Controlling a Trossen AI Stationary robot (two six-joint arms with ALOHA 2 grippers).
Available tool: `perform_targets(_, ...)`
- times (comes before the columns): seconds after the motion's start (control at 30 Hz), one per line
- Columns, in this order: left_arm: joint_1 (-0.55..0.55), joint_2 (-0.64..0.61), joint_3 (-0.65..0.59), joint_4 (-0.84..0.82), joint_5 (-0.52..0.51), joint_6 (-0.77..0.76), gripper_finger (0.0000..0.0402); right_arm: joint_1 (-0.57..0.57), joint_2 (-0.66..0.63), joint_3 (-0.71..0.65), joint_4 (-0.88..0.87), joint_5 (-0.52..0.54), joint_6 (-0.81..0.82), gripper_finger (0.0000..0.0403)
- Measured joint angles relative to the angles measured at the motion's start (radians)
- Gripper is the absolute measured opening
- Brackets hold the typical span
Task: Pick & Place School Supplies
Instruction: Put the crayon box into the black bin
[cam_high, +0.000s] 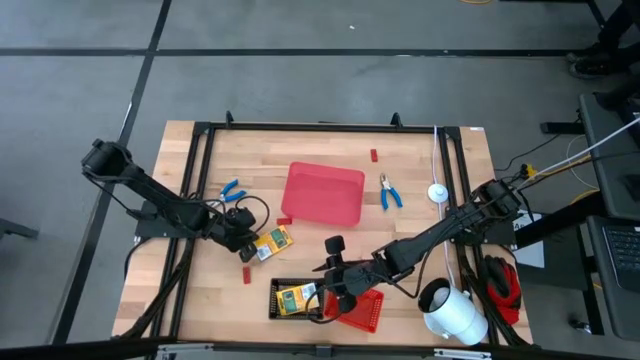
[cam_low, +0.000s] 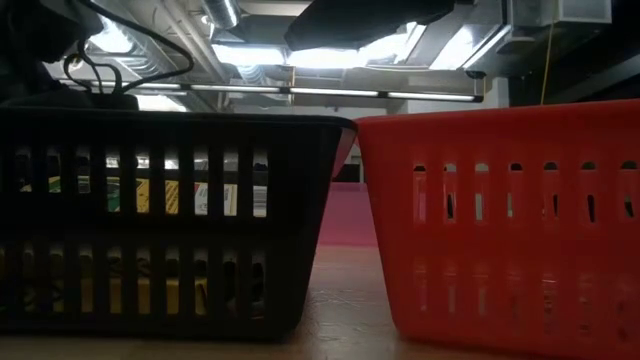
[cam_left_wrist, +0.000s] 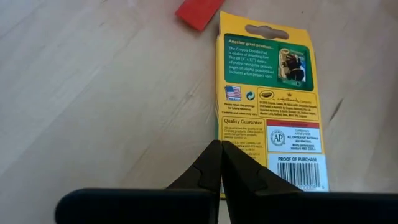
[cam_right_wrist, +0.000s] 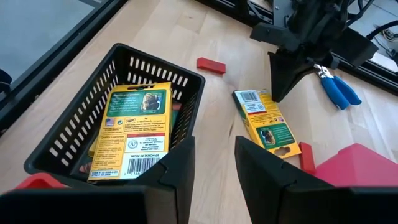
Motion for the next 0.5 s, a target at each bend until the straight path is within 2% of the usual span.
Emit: perform_targets(0.5,-0.001,0.1,0.005,0.023,-0.024,-0.019,0.0006,-0.001,0.0,0.0,0.001,0.004,0.0,0.0119)
